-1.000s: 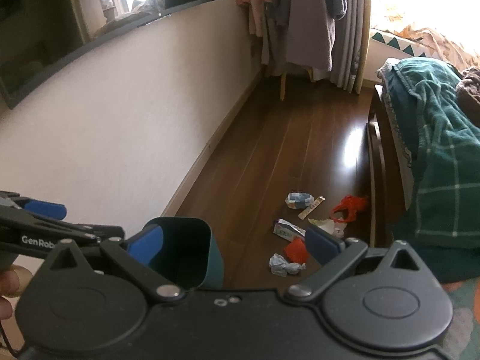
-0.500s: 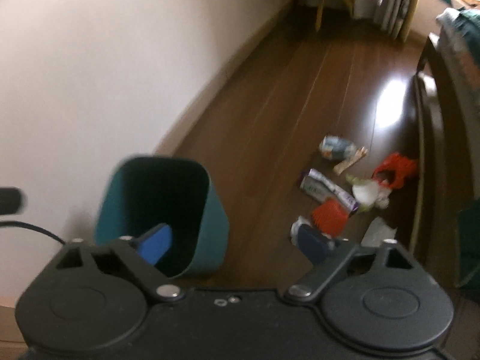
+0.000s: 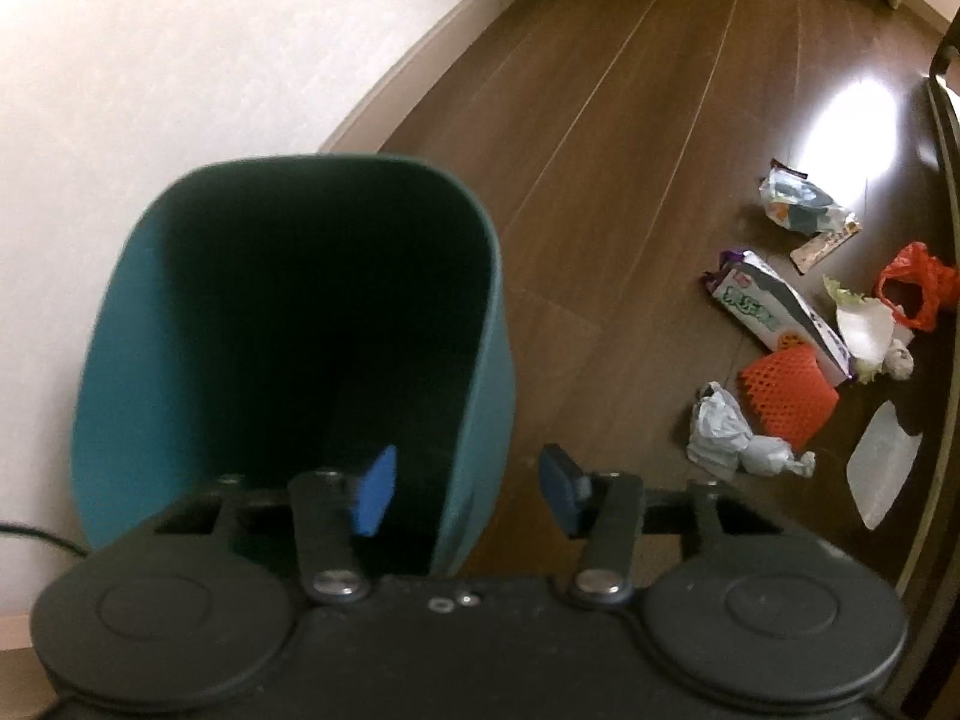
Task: Collect trash
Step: 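Hold the green wastebasket with the right tool and carry it toward the trash, then grasp the crumpled white paper with the left tool while the right tool holds the wastebasket, then lower the white paper into the wastebasket and open the left tool, then grasp the white-and-purple snack box with the left tool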
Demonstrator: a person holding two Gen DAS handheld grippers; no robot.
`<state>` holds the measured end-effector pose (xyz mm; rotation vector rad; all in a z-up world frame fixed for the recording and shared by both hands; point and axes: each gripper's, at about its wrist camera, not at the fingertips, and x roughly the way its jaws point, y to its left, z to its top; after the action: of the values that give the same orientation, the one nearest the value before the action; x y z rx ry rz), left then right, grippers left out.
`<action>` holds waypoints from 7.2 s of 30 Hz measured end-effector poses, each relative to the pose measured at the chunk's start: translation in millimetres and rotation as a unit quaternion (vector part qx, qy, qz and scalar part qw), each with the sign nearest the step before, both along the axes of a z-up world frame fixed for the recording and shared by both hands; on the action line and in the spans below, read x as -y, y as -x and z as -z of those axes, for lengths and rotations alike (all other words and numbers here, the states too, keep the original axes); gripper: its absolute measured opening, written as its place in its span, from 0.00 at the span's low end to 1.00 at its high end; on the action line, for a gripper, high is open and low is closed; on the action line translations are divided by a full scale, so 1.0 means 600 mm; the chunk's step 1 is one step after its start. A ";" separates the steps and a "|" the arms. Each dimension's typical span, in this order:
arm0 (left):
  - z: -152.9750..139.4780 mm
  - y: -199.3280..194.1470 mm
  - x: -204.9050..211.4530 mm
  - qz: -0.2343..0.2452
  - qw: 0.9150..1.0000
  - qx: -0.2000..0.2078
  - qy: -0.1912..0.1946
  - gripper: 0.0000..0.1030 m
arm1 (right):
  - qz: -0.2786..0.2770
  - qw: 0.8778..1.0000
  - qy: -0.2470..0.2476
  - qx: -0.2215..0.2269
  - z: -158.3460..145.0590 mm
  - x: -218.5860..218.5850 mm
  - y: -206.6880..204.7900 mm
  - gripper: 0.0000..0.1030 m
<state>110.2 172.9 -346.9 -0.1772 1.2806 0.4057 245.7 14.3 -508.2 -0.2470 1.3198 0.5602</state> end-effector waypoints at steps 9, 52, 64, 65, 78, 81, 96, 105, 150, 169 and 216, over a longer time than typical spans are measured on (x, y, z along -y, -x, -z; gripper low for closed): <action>0.020 -0.001 -0.023 -0.019 1.000 -0.012 -0.004 1.00 | 0.018 0.999 0.030 0.005 0.024 -0.006 -0.018 0.09; -0.006 -0.233 0.362 0.220 0.975 -0.004 0.033 1.00 | 0.306 0.946 0.096 -0.049 -0.041 0.615 -0.004 0.03; 0.105 -0.326 0.409 0.341 0.938 -0.014 0.053 1.00 | 0.449 0.885 0.103 -0.074 -0.027 0.709 0.063 0.02; 0.119 -0.333 0.405 0.352 0.934 -0.019 0.057 1.00 | 0.463 0.877 0.102 -0.074 -0.027 0.708 0.069 0.03; 0.268 -0.384 0.344 0.389 0.913 -0.072 0.097 1.00 | 0.479 0.869 0.107 -0.067 -0.037 0.700 0.069 0.04; 0.332 -0.400 0.349 0.389 0.911 -0.084 0.106 1.00 | 0.452 0.883 0.109 -0.061 -0.033 0.694 0.065 0.03; 0.619 -0.417 0.445 0.549 0.827 -0.115 0.046 1.00 | 0.427 0.897 0.091 -0.066 -0.021 0.698 0.068 0.02; 0.707 -0.448 0.458 0.541 0.829 -0.131 0.047 0.95 | 0.430 0.894 0.090 -0.086 -0.020 0.703 0.062 0.02; 0.426 -0.429 0.400 0.462 0.885 -0.056 0.024 0.29 | 0.496 0.864 0.057 -0.072 -0.021 0.675 0.060 0.04; 0.156 -0.341 0.435 0.534 0.838 -0.075 0.081 0.28 | 0.552 0.822 0.056 -0.133 -0.031 0.582 0.021 0.04; 0.112 -0.407 0.489 0.522 0.842 -0.127 0.048 0.71 | 0.573 0.796 0.016 -0.195 -0.031 0.662 0.041 0.06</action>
<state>354.5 -120.6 -414.3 0.5098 1.4607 -0.5994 221.2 -383.2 -489.8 0.6765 1.5961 -0.4865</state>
